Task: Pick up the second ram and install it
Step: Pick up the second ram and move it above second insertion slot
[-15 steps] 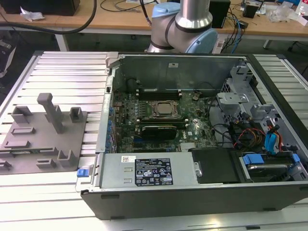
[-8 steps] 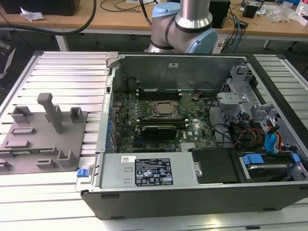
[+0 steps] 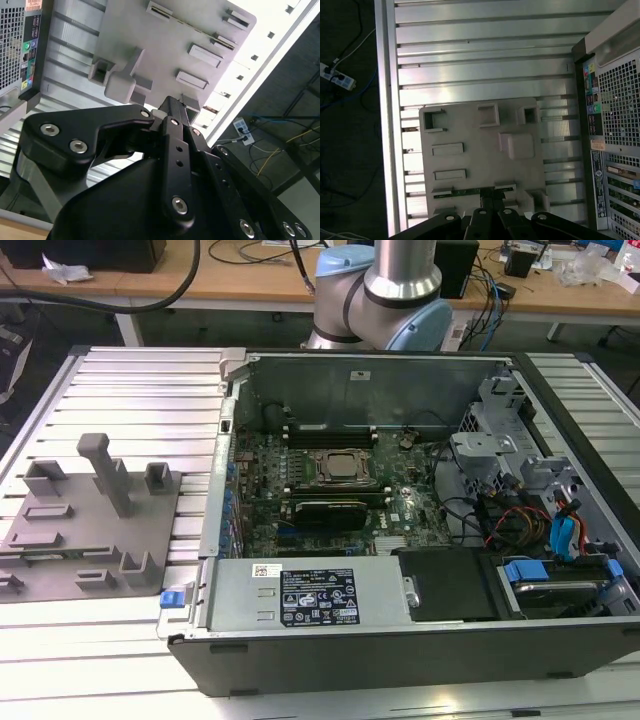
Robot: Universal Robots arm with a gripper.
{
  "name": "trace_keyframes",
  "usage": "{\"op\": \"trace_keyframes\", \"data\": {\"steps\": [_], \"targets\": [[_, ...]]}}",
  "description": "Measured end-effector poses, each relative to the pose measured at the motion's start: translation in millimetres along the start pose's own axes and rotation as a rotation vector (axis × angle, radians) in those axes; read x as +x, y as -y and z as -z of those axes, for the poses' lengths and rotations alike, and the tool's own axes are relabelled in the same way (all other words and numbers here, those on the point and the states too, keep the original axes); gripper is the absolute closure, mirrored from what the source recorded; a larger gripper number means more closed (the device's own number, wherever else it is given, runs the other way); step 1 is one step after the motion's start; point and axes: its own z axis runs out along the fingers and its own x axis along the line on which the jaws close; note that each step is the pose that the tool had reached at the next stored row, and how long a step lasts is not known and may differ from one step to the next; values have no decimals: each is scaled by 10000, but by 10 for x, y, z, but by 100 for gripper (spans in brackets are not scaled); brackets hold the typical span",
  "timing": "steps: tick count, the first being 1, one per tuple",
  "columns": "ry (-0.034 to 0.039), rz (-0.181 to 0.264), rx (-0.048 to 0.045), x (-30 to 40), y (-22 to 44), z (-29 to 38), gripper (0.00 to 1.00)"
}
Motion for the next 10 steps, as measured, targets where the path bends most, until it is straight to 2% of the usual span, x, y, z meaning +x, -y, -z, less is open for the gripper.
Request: {"op": "trace_keyframes", "data": {"steps": [1,3,4,5,8,10], "targets": [[1,112,62,0,-1,0,89],[6,356,276,0,-1,0,89],[5,511,316,0,1,-1,89],[1,652,315,1,0,-1,89],[-25,1546,293,1,-1,-1,89],[-35,1919,283,1,-1,-1,89]]}}
